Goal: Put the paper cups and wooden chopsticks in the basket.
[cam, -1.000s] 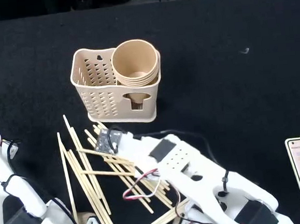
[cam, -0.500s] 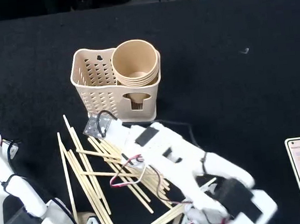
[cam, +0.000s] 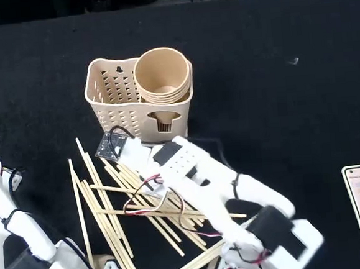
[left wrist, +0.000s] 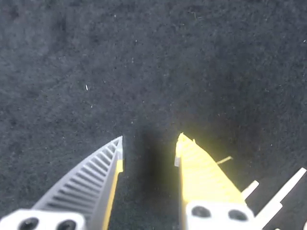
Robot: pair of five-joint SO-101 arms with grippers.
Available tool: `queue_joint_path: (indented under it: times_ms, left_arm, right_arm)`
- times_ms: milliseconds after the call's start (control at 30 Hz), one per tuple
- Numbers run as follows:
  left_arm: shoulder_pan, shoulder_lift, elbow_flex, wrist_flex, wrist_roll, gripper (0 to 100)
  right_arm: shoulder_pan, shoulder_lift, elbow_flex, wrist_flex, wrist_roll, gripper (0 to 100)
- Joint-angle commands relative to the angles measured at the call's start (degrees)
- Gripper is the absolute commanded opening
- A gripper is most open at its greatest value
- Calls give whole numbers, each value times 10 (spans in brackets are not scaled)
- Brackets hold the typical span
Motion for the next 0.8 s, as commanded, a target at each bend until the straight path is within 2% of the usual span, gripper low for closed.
queue_joint_path:
  times_ms: [0, 133, 233, 333, 700, 767]
  left_arm:
    - [6, -10, -6, -4, 4, 180]
    - [6, -10, -7, -4, 4, 180]
    - [6, -10, -7, -4, 4, 180]
    - [6, -10, -6, -4, 3, 180]
    - [6, -10, -6, -4, 3, 180]
    - [6, -10, -6, -4, 3, 180]
  right_arm:
    - [-6, -76, -19, 40, -6, 184]
    - [-81, -110, 41, 35, -6, 184]
    - [-131, -107, 88, -26, -6, 184]
    - [-132, -83, 109, -84, -6, 184]
    - [-135, -4, 85, -91, -6, 178]
    - [-133, -9, 84, -91, -6, 152]
